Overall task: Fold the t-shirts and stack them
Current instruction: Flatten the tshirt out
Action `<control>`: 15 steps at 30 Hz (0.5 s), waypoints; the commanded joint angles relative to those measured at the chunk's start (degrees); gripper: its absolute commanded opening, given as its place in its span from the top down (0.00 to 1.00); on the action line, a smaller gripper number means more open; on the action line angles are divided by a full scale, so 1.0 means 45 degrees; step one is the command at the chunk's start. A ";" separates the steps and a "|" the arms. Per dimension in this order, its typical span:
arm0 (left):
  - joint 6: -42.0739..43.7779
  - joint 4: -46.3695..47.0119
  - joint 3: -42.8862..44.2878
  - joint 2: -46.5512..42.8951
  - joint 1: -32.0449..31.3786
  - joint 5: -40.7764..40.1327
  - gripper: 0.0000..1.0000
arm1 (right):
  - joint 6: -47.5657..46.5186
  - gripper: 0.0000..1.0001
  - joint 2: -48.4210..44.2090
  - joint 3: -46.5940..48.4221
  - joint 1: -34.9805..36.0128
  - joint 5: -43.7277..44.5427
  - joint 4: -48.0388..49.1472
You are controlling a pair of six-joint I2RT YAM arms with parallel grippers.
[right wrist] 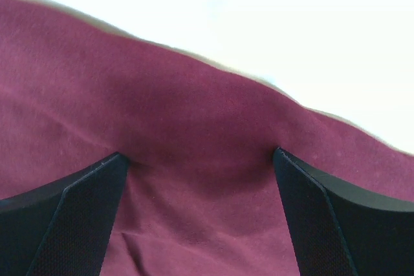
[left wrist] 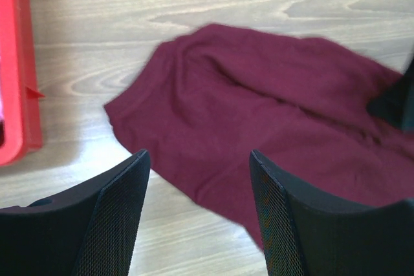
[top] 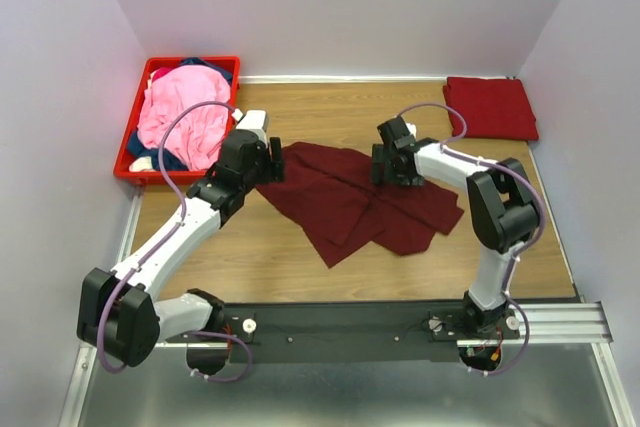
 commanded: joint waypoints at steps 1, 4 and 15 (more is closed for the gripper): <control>-0.0371 -0.0172 -0.0281 0.0134 -0.0192 0.0150 0.30 | -0.0474 0.01 0.1908 0.1579 -0.0775 0.1834 -0.0145; -0.0605 -0.0172 -0.0339 0.0330 -0.0446 0.0150 0.29 | -0.0824 0.02 0.2554 0.2869 -0.1322 0.2050 -0.0165; -0.1387 -0.0932 0.0323 0.1736 -0.0876 -0.0864 0.36 | -0.3323 0.17 -0.1228 0.0577 0.1093 -0.1035 0.0031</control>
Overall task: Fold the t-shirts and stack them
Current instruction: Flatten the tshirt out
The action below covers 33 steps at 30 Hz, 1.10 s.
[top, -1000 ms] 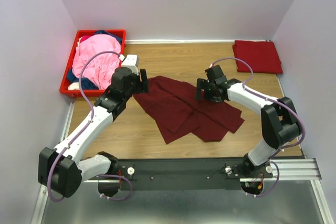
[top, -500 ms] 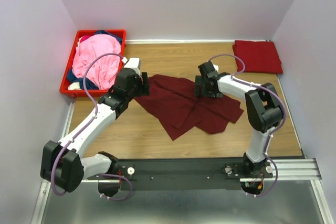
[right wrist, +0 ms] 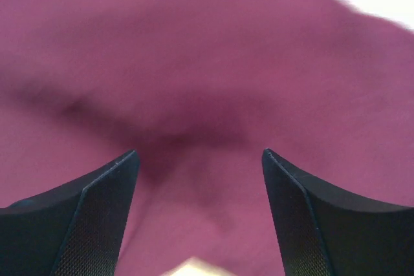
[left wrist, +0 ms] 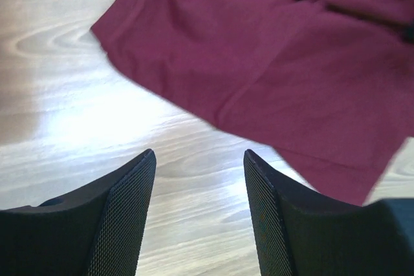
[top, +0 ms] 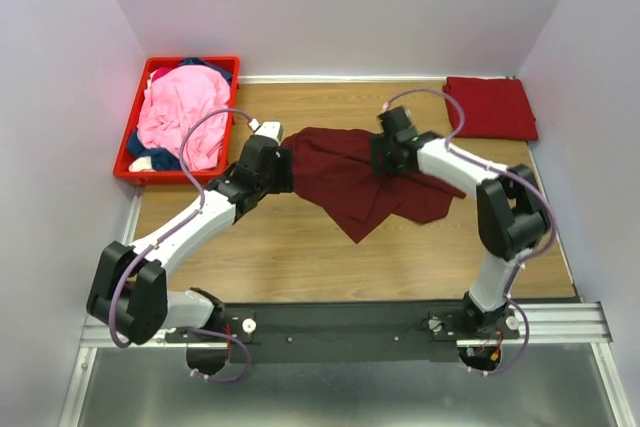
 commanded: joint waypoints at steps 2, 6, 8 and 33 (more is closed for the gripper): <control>-0.0319 -0.0720 0.0824 0.0751 0.0153 -0.0729 0.36 | -0.1349 0.21 -0.2031 -0.1732 0.2838 -0.0924 -0.0062; 0.0052 -0.1033 0.1470 0.0928 0.0544 -0.1040 0.36 | -0.1350 0.30 -0.2483 -0.2612 0.4344 -0.1371 -0.0062; 0.0345 -0.1189 0.1705 0.0870 0.0739 -0.1197 0.36 | -0.1350 0.35 -0.2386 -0.2692 0.5047 -0.1529 -0.0062; 0.0893 -0.1053 0.1120 0.0323 0.1346 -0.1569 0.37 | -0.1545 0.86 -0.1174 -0.2516 0.5420 0.0131 -0.0101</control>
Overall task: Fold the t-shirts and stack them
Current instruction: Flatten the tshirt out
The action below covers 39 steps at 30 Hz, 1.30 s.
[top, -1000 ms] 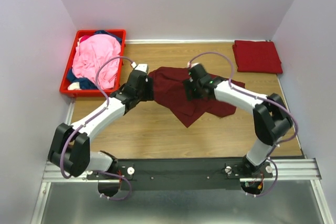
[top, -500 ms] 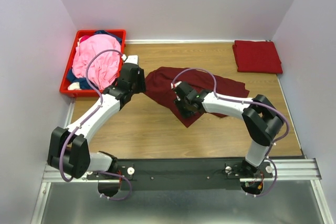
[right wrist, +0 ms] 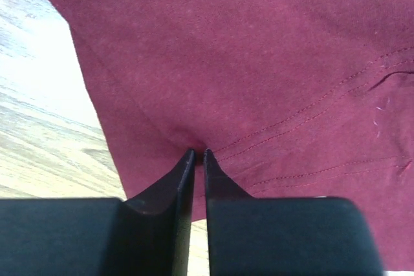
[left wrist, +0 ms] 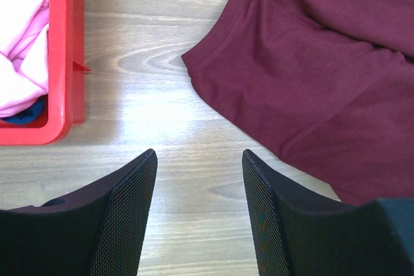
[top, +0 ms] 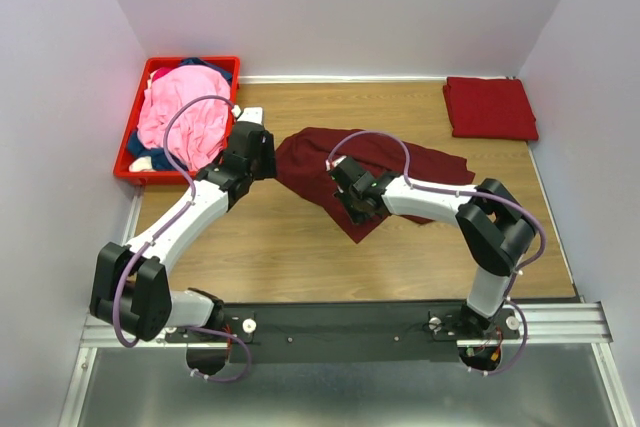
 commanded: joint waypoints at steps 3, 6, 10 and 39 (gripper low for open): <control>0.0111 -0.0009 -0.0055 -0.0143 0.0078 -0.0010 0.36 | -0.0117 0.96 -0.0096 0.0068 0.0024 0.0759 -0.0125; 0.0111 -0.0028 -0.0055 -0.0144 0.0078 0.0010 0.37 | -0.0156 0.99 -0.0037 0.0088 0.0024 0.0799 -0.0144; 0.0130 -0.0047 -0.0075 -0.0221 0.0059 -0.0107 0.36 | -0.0079 0.99 -0.0407 0.0302 0.0199 0.0350 -0.0280; 0.0170 -0.1083 -0.0133 -0.1901 0.1621 -0.0502 0.37 | 0.1851 0.30 -0.0815 0.3764 0.2548 -0.2100 -0.1667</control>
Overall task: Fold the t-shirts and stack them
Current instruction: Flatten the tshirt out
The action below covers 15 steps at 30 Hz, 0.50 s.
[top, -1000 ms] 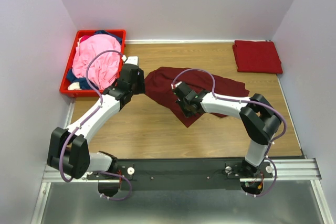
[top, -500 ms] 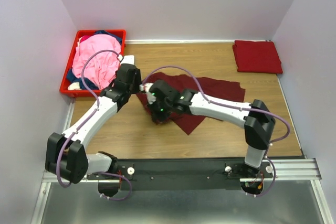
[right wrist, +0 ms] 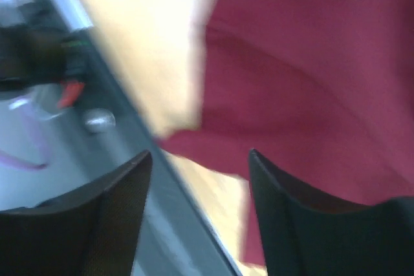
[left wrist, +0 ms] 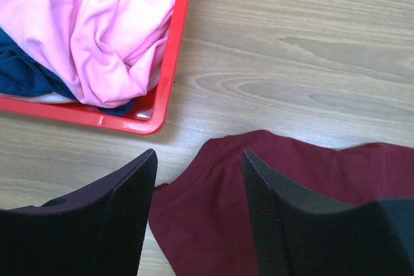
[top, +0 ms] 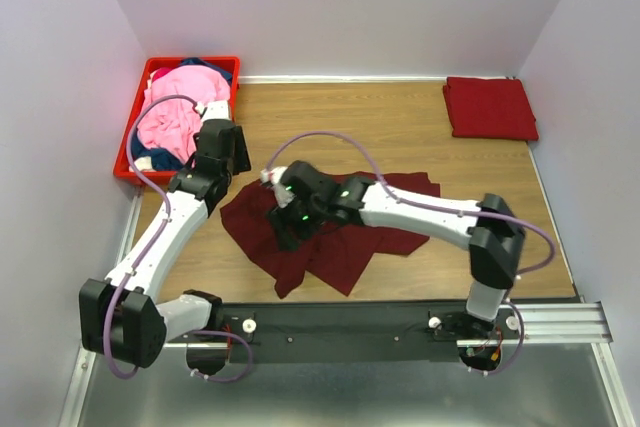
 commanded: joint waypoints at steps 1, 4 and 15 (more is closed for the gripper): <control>-0.0068 -0.0272 -0.0216 -0.0060 -0.0016 0.0730 0.37 | 0.1004 0.29 -0.1986 -0.1853 -0.2469 0.3768 -0.0478; -0.0400 0.0117 -0.0664 -0.0041 -0.0171 0.1315 0.38 | 0.1747 0.28 -0.2713 -0.3651 -0.4870 0.4493 -0.0478; -0.2686 0.2013 -0.1818 0.1774 -0.1363 0.3231 0.40 | 0.3368 0.29 -0.4081 -0.7168 -1.0445 0.5218 0.0888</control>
